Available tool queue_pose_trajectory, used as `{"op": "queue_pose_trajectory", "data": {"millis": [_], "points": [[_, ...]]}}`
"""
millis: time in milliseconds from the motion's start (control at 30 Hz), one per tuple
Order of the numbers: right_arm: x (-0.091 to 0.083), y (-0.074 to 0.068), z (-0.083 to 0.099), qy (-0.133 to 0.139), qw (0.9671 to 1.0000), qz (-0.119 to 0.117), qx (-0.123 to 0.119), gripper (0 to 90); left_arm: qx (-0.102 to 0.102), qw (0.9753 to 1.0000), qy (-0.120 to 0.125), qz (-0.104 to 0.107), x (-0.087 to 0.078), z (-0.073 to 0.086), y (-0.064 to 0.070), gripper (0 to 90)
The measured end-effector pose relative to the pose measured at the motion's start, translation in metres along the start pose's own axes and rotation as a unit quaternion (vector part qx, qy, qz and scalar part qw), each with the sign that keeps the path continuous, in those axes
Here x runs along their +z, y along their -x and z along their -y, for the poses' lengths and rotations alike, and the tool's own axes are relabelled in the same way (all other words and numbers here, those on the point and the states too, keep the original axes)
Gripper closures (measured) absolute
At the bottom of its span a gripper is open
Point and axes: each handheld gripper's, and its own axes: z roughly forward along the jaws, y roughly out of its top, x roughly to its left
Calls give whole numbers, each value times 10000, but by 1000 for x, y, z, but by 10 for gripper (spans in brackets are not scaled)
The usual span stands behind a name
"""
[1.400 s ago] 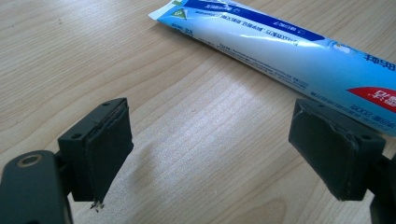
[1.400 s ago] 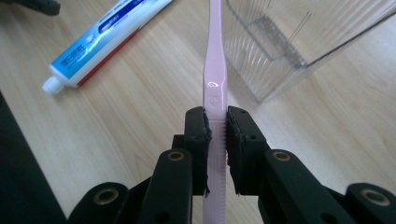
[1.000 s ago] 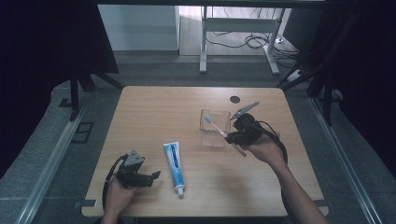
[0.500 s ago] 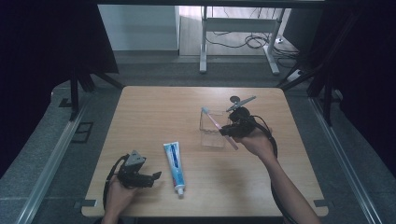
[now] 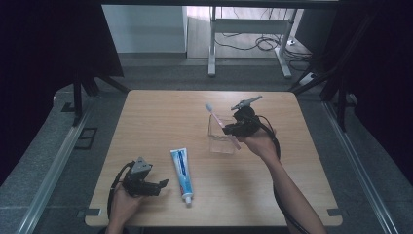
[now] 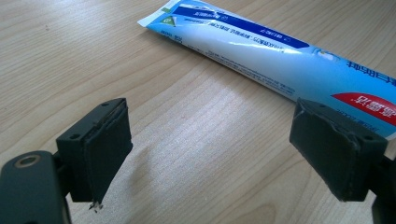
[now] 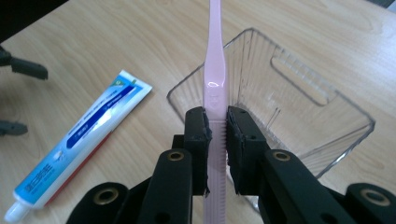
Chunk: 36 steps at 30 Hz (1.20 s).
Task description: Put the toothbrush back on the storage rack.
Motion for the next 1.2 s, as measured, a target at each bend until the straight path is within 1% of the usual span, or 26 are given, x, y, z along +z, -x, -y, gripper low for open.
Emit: {"op": "queue_pose_trajectory", "data": {"millis": [67, 167, 300, 467, 533, 567, 700, 800, 1067, 1200], "points": [[1, 1, -3, 46, 10000, 12, 38, 790, 4, 10000, 4, 0, 0, 0, 0, 128], [2, 3, -6, 92, 10000, 23, 0, 789, 10, 10000, 2, 6, 0, 0, 0, 129], [4, 5, -9, 194, 9998, -16, 25, 789, 24, 10000, -20, 20, 1, 0, 1, 128], [6, 8, -13, 320, 9995, 35, 39, 789, 29, 10000, -21, 25, 1, 0, 1, 129], [7, 9, -17, 409, 9991, 60, 31, 789, 25, 10000, -16, 26, 2, 0, 1, 128], [8, 9, -18, 414, 9991, 39, 7, 790, 26, 10000, -16, 28, 2, 0, 1, 128], [13, 8, -21, 420, 9990, 155, -94, 789, 32, 10000, -17, 35, 2, 0, 1, 129], [17, 9, -22, 399, 9989, 198, -129, 789, 39, 10000, -20, 40, 1, 0, 1, 129], [28, 13, -17, 349, 9990, 268, -76, 790, 53, 10000, -47, 52, 2, 0, 1, 129], [35, 16, -11, 269, 9992, 296, -93, 789, 64, 10000, -62, 34, 3, 0, 2, 129]]}}
